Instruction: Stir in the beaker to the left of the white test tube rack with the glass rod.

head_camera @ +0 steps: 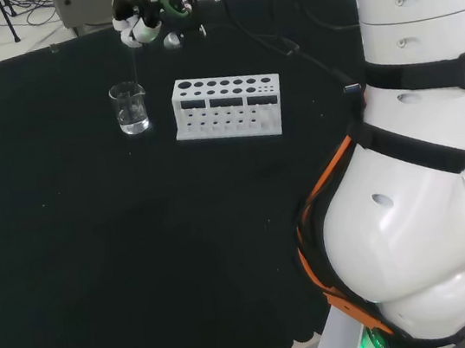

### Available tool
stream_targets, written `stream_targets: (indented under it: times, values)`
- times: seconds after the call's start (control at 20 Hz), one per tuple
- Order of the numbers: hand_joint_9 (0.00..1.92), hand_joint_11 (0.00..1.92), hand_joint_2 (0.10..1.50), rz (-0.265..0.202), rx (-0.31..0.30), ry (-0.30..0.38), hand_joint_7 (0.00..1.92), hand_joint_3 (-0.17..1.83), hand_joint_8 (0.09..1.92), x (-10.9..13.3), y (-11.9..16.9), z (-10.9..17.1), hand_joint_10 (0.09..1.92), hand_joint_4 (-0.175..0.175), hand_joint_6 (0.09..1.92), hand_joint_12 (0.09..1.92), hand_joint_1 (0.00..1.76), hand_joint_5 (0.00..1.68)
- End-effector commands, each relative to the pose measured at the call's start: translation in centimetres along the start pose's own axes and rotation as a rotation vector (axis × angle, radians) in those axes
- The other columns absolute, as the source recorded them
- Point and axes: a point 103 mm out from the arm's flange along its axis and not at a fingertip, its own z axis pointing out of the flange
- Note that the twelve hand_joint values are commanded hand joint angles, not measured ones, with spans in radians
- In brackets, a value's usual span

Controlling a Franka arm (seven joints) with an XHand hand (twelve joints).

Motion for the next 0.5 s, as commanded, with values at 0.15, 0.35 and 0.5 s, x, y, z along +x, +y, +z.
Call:
stream_targets:
  times: [0.15,0.35,0.5]
  values:
    - [1.65,1.21,0.76,-0.059,0.012,-0.012,1.19,0.59,1.08,2.9,2.8,1.3,0.73,-0.175,0.67,0.95,1.30,1.10]
    - [1.65,1.21,0.76,-0.073,0.019,-0.008,1.19,0.59,1.08,3.4,4.0,2.2,0.73,-0.175,0.67,0.95,1.30,1.10]
    - [1.65,1.21,0.76,-0.067,0.024,-0.005,1.19,0.59,1.07,3.0,4.4,2.6,0.73,-0.175,0.67,0.95,1.30,1.09]
